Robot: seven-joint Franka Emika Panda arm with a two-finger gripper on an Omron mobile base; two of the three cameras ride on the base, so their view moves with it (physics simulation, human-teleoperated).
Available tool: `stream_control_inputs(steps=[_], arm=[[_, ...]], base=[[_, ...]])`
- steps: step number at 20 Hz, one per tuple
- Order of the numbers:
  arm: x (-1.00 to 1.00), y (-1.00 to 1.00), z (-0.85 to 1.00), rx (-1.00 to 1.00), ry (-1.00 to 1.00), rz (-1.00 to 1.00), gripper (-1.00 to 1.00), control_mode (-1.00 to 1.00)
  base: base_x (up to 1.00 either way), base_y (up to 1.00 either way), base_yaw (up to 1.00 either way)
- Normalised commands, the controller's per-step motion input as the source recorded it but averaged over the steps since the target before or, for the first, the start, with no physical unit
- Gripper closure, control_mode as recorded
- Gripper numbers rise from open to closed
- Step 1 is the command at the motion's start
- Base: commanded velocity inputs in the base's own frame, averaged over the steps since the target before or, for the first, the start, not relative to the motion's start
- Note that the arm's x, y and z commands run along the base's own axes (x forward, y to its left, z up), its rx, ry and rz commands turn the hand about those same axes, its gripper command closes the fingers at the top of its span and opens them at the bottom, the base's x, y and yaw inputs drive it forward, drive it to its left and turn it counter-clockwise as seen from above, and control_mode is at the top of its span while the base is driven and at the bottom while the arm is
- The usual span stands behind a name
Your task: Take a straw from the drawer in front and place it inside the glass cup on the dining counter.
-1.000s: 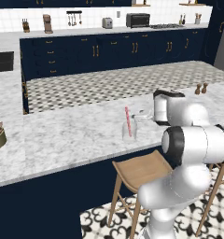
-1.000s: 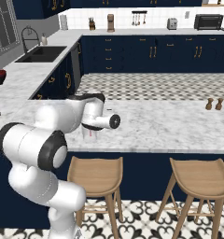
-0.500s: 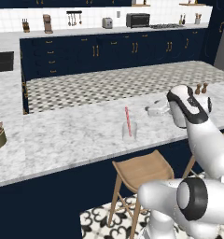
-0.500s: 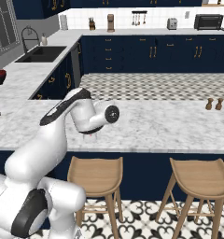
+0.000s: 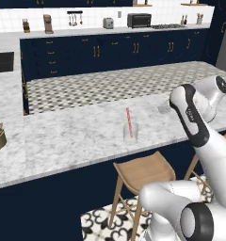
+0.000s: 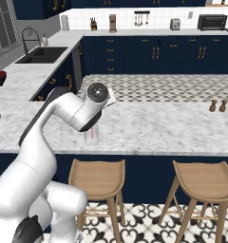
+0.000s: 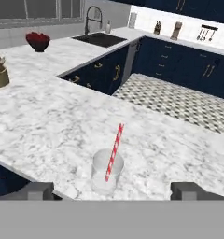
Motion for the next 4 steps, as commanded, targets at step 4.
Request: stream_control_inputs(steps=[4], arm=[[-0.49,-0.36,-0.10,-0.28,0.29,-0.05,-1.00,-1.00]], base=[[0.00,0.00,0.00]])
